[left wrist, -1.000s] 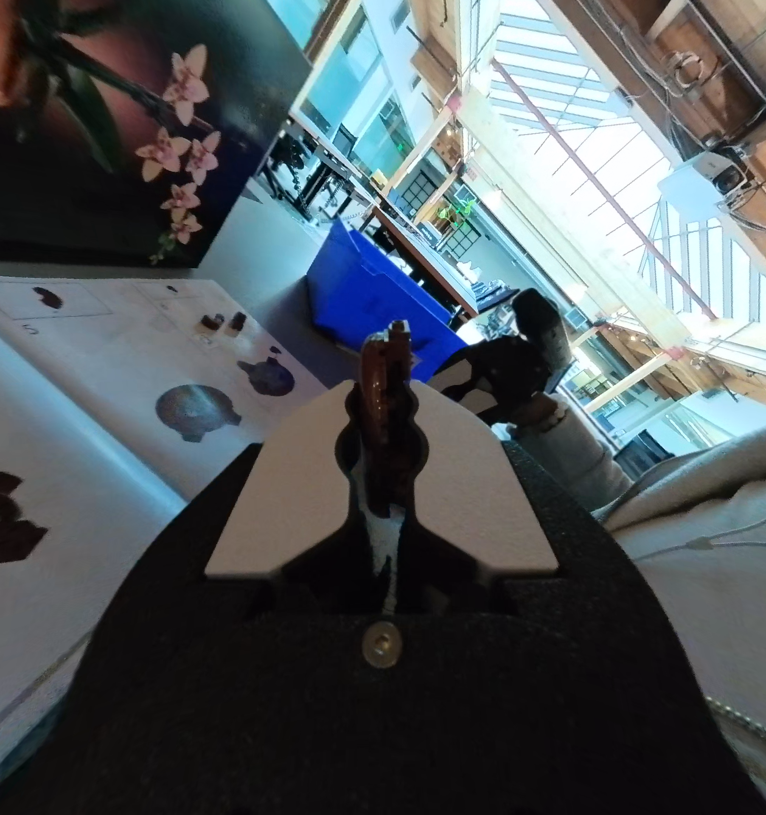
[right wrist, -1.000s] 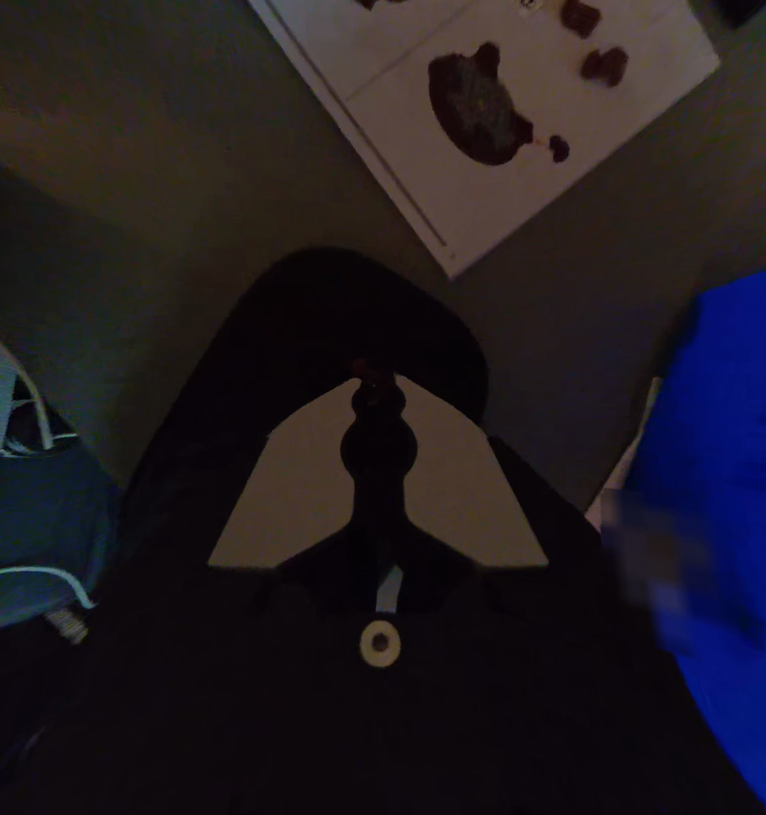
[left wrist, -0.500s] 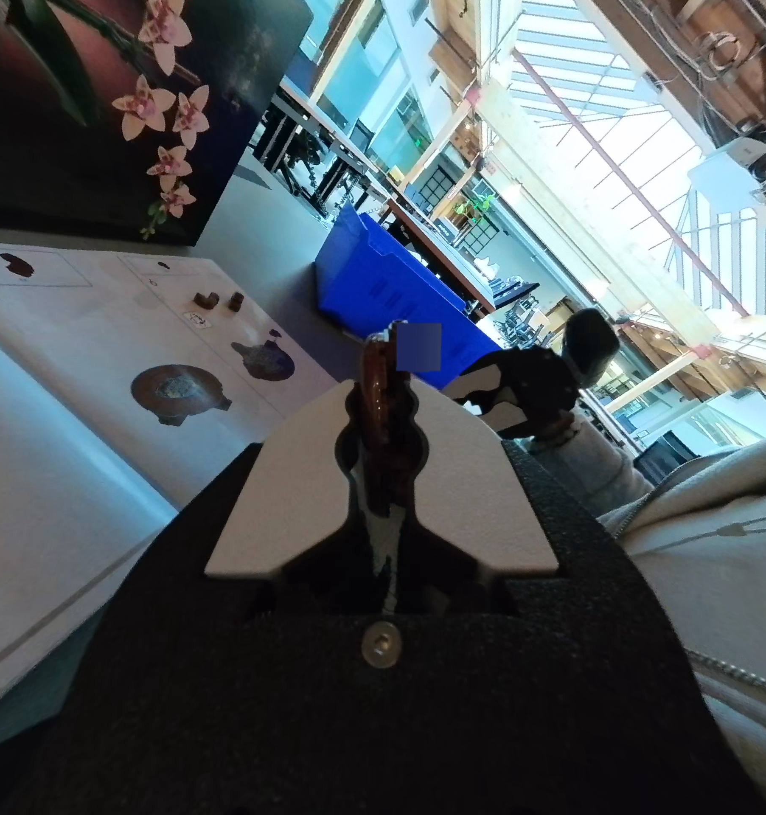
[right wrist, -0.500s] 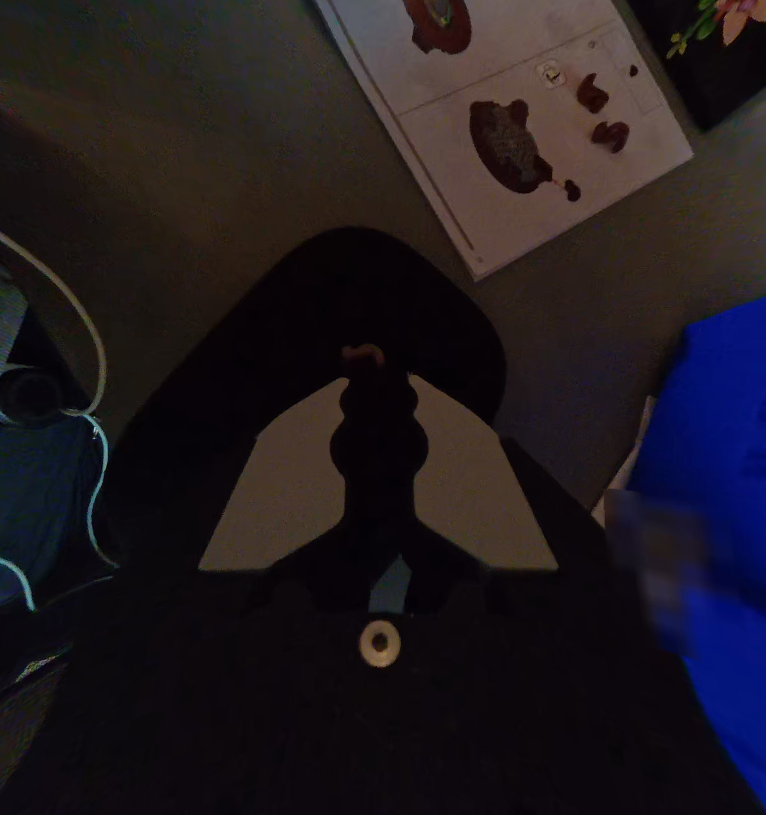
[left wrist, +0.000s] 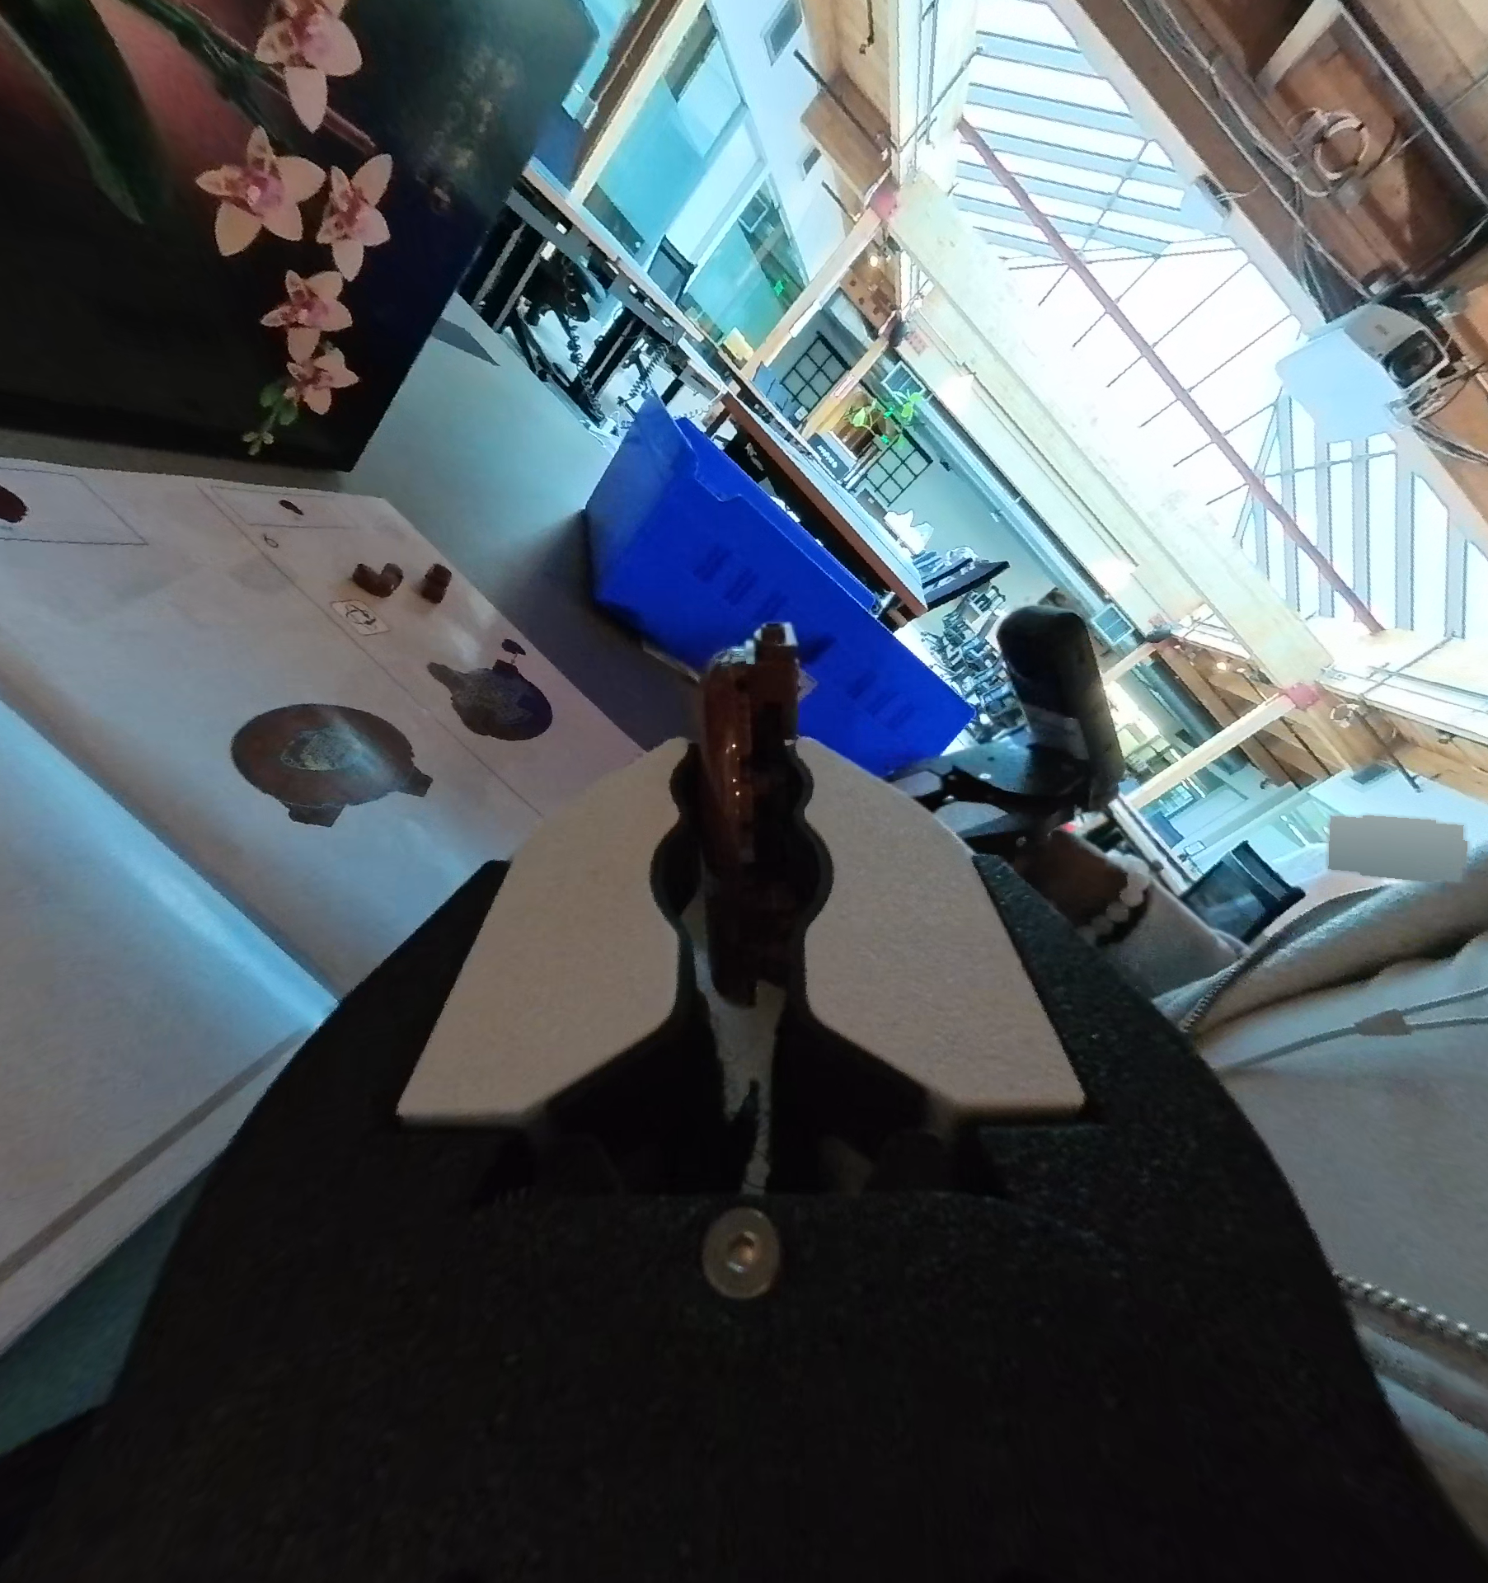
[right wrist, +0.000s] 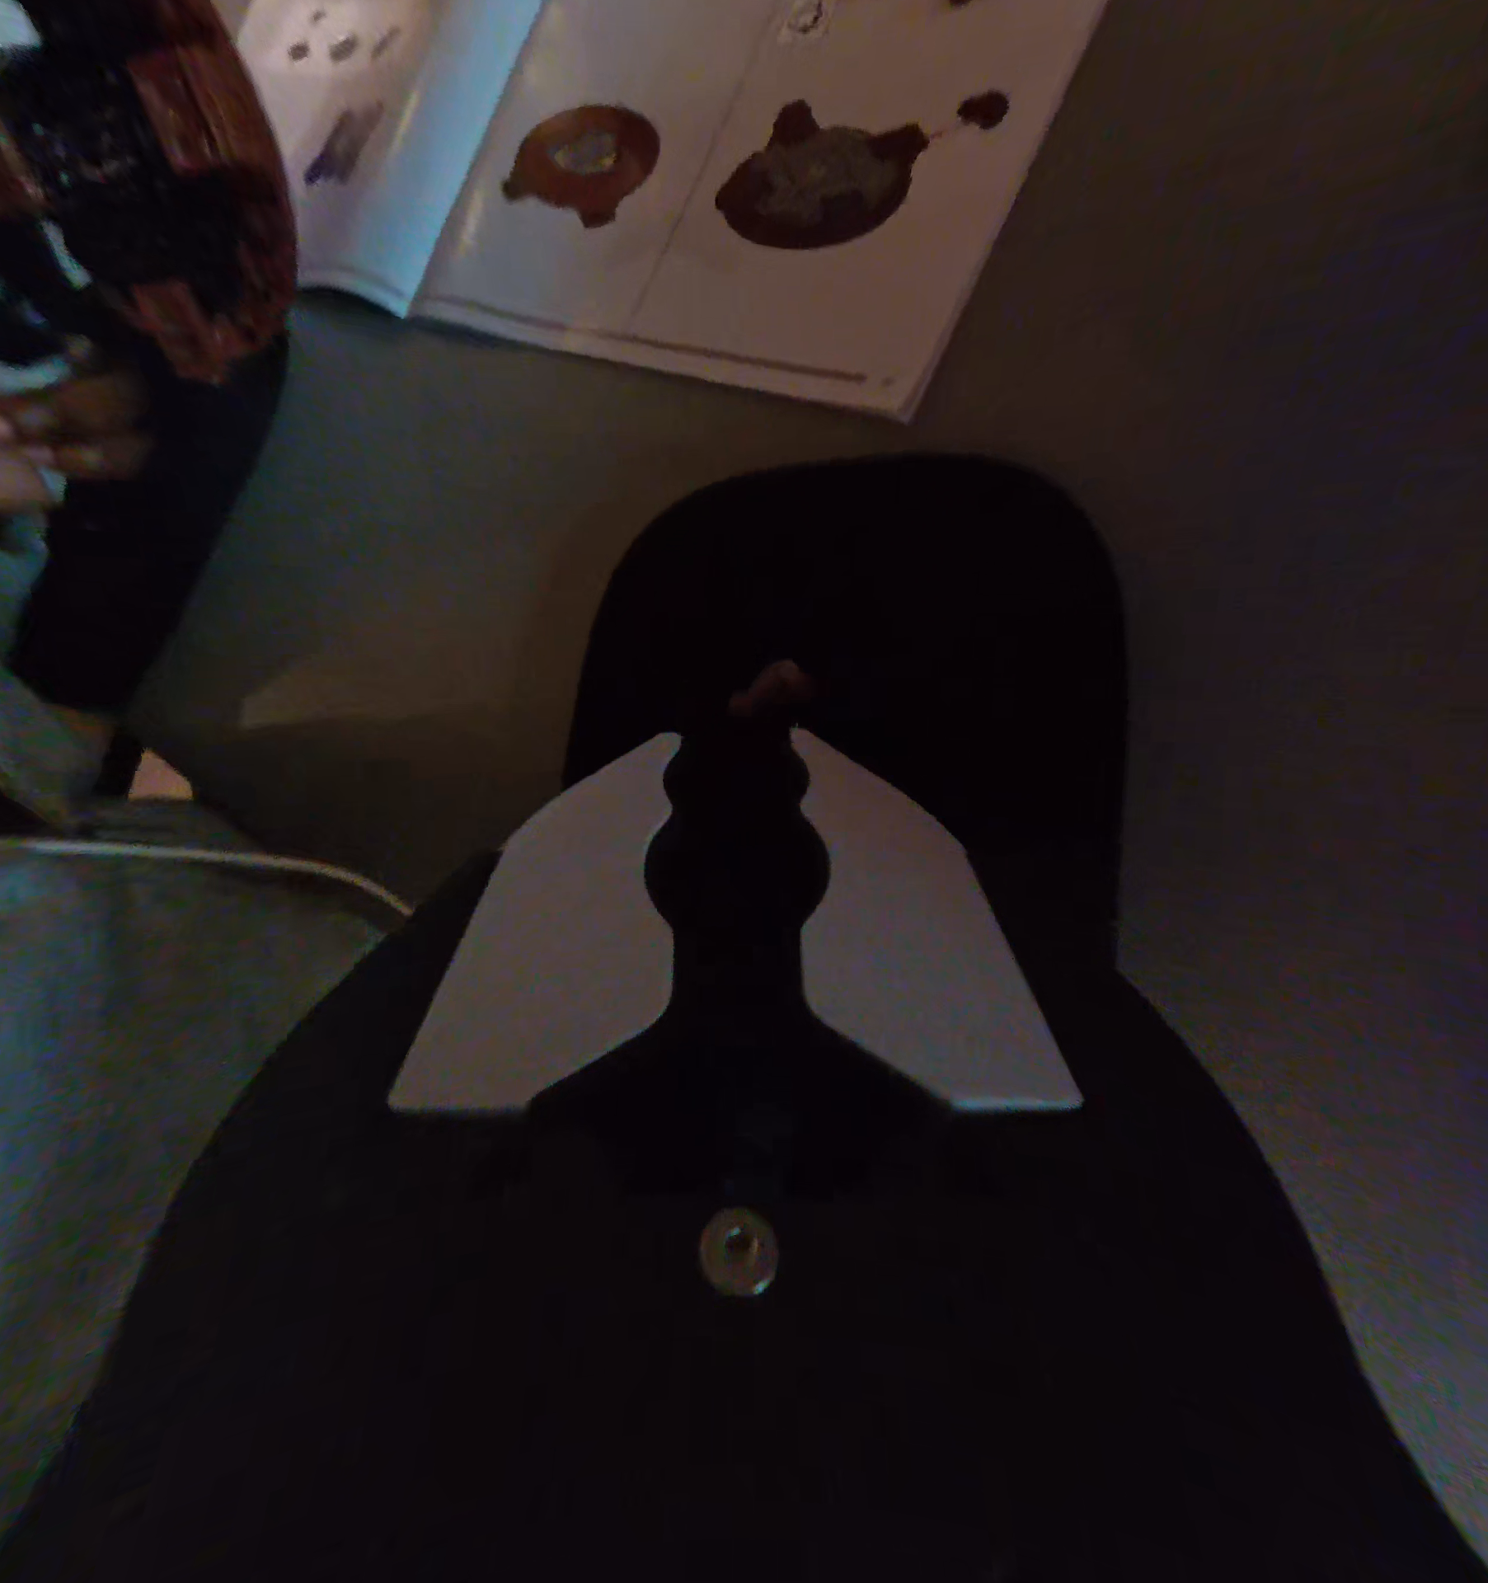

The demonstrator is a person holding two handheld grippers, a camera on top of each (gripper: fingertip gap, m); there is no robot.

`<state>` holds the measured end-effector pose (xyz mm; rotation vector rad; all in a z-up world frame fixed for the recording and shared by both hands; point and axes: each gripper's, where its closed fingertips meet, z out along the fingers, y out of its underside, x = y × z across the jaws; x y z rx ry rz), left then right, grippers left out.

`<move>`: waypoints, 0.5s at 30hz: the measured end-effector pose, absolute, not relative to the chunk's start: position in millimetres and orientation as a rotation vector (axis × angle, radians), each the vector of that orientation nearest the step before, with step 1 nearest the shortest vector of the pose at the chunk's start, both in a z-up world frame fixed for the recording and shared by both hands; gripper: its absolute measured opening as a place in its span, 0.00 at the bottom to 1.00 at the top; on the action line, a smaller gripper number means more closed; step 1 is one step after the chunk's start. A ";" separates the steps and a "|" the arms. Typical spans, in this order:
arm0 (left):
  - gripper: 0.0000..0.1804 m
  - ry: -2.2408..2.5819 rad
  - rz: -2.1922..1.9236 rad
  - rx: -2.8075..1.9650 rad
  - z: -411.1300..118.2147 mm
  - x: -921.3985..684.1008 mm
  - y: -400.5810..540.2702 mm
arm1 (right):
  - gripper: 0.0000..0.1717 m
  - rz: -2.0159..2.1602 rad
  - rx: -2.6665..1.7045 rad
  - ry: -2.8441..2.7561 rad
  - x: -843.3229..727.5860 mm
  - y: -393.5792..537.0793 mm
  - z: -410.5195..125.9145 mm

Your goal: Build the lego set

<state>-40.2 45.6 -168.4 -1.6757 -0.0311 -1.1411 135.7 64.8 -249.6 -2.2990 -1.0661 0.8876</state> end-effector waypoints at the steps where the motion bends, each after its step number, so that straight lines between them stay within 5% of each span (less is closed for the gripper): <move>1: 0.09 -0.032 -1.148 -1.672 -168.1 -40.4 45.3 | 0.07 0.865 -2.306 -1.044 135.6 67.5 -249.9; 15: 0.10 -0.046 -1.209 -1.643 -165.8 -42.2 44.1 | 0.04 0.531 -2.130 -1.394 128.1 74.9 -251.5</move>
